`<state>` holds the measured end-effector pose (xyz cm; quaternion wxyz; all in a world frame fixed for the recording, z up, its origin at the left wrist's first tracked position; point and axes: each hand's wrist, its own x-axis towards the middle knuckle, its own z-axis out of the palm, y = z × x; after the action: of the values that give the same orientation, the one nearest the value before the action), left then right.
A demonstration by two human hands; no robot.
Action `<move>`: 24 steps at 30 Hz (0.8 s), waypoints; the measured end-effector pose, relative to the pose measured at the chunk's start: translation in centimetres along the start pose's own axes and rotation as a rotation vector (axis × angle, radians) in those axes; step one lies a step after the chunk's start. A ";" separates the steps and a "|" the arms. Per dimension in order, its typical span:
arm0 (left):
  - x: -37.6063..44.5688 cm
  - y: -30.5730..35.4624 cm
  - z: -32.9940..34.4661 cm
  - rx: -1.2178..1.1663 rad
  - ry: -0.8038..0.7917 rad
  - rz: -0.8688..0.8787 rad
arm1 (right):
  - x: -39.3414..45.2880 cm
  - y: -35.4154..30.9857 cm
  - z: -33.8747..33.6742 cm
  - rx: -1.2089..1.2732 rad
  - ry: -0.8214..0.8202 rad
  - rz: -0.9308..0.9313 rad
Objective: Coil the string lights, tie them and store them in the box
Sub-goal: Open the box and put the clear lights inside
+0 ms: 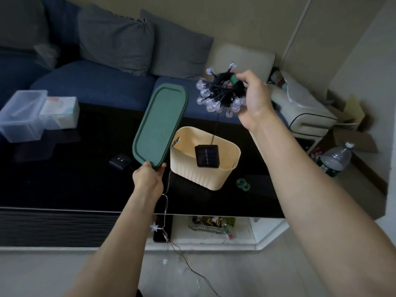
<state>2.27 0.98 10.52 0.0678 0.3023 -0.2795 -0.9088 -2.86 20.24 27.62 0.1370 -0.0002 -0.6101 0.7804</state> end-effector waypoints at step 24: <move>1.2 0.4 -0.5 0.144 0.110 0.021 | 3.3 15.9 -0.4 -1.135 -0.126 0.224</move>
<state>1.54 0.03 9.84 0.0704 0.3528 -0.3433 -0.8676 -9.39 17.89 12.93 -0.0047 -0.0918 -0.9360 0.3397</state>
